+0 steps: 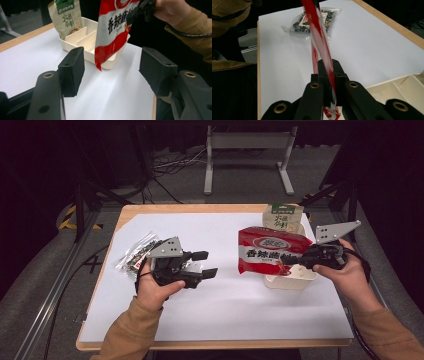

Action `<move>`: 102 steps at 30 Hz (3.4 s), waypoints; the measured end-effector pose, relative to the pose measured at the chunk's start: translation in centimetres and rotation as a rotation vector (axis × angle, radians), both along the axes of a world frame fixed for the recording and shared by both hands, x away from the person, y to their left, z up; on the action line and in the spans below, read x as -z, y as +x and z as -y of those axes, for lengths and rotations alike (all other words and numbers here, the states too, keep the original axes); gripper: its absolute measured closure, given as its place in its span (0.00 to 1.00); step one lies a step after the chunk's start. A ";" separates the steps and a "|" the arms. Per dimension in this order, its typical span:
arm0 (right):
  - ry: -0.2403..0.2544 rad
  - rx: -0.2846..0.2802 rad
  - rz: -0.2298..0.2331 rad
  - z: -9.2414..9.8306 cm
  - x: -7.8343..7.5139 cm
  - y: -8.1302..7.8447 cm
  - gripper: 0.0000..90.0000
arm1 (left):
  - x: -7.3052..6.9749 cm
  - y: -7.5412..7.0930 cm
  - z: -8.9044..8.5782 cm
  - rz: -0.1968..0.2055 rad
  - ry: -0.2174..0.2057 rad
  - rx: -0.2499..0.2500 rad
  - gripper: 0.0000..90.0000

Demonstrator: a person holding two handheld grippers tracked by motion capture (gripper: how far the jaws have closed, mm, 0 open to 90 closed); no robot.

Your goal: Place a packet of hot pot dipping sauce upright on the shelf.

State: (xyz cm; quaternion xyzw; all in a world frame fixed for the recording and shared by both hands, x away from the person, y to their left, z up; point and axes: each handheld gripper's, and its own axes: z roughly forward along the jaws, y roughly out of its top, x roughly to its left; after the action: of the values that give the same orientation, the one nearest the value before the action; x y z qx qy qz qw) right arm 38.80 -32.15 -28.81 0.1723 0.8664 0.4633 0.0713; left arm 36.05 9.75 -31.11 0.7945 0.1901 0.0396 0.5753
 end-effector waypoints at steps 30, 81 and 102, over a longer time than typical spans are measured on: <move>-0.034 0.109 0.060 4.1 -2.1 5.0 0.98 | 1.7 0.7 -2.7 -0.049 0.031 -0.118 0.38; -0.074 0.200 0.014 7.5 2.7 11.9 0.98 | 2.7 1.2 -4.5 -0.075 0.051 -0.179 0.37; -0.126 0.247 -0.030 7.4 6.1 12.4 0.98 | 2.9 1.6 -5.0 -0.083 0.052 -0.186 0.32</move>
State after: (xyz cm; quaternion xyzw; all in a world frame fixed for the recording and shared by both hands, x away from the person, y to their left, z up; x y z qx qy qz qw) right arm 51.22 -39.53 -34.86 0.2797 0.8670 0.3928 0.1255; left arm 37.62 14.74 -34.06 0.7891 0.2856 0.0646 0.5399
